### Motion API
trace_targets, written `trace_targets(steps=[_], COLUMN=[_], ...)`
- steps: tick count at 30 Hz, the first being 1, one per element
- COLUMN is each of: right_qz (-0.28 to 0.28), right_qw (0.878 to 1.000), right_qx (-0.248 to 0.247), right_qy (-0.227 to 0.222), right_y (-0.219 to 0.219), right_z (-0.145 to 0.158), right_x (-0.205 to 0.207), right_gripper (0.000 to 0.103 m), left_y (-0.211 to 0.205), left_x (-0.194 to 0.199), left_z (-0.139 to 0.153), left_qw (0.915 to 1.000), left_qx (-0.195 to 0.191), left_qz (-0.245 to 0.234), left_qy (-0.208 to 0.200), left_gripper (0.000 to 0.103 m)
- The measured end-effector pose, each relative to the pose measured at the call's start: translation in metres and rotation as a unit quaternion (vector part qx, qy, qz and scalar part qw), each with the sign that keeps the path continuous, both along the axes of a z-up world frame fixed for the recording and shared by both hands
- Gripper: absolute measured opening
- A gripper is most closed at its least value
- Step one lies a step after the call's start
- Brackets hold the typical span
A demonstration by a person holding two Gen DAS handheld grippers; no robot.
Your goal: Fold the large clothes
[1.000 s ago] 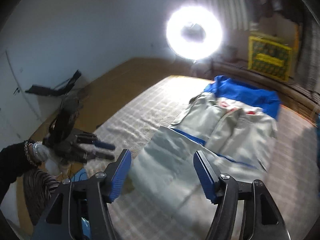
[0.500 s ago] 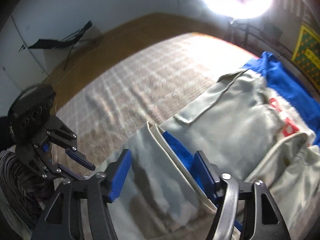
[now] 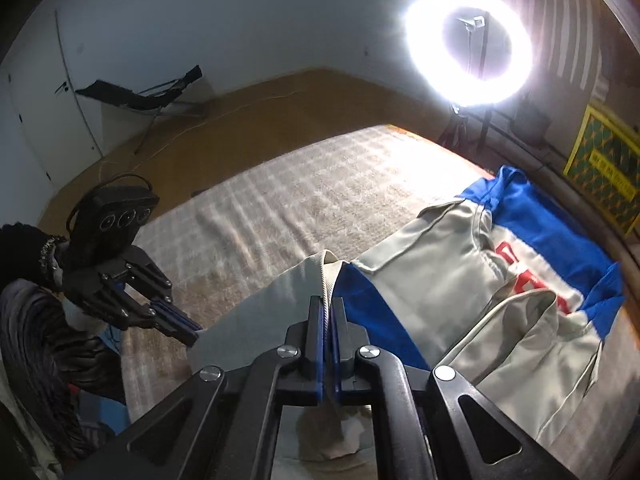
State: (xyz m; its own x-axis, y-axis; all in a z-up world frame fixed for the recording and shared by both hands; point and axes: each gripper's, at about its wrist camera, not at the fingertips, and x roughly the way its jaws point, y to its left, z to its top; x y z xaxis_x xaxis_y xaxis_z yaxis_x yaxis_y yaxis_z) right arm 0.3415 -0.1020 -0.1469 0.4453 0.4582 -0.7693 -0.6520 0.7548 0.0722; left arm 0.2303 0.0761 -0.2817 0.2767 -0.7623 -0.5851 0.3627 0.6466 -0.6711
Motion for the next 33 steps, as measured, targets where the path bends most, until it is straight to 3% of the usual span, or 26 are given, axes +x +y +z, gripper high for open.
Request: trace_targets(steps=[5,9,13,17,20,22,23,25,26,30,33], right_qz=[-0.003,-0.001,-0.002,0.002,0.024,0.025,0.017,-0.026,-0.05,-0.109,-0.173], right_qw=[0.999,0.999,1.0,1.0,0.998,0.997,0.997,0.998,0.998,0.994,0.984], right_qx=[-0.031,0.038,0.02,0.001,-0.058,-0.07,-0.064,-0.046,-0.028,0.019,0.04], right_qy=[0.012,-0.013,-0.022,-0.008,0.011,0.033,0.037,0.03,0.023,-0.003,-0.005], right_y=[0.01,-0.01,-0.012,0.004,0.028,0.032,0.03,0.017,0.003,-0.054,-0.103], right_z=[-0.035,-0.004,0.0,-0.02,-0.057,-0.072,-0.071,-0.056,-0.042,0.001,0.011], right_x=[0.016,-0.014,-0.017,0.013,0.039,0.046,0.047,0.045,0.038,-0.01,-0.054], right_gripper=[0.0,0.0,0.0,0.0,0.0,0.001,0.005,0.03,0.037,0.036,0.037], left_y=[0.008,0.016,0.019,0.023,0.022,0.017,0.014,0.005,0.0,-0.034,-0.054], left_x=[-0.007,-0.01,-0.006,-0.015,-0.02,-0.018,-0.014,-0.002,0.005,0.025,0.036], left_z=[-0.01,-0.017,-0.026,-0.008,0.01,0.021,0.025,0.033,0.036,0.054,0.051], left_qw=[0.9994,0.9985,0.9976,0.998,0.9972,0.9961,0.9958,0.9956,0.9949,0.9922,0.9913], left_qx=[-0.006,-0.005,-0.012,0.022,0.04,0.052,0.055,0.062,0.066,0.086,0.1], left_qz=[0.021,0.041,0.049,0.059,0.058,0.061,0.064,0.063,0.068,0.053,0.042], left_qy=[0.026,0.036,0.049,-0.001,-0.026,-0.037,-0.037,-0.032,-0.036,-0.074,-0.075], left_gripper=[0.0,0.0,0.0,0.0,0.0,0.0,0.0,0.003,0.004,0.005,0.005])
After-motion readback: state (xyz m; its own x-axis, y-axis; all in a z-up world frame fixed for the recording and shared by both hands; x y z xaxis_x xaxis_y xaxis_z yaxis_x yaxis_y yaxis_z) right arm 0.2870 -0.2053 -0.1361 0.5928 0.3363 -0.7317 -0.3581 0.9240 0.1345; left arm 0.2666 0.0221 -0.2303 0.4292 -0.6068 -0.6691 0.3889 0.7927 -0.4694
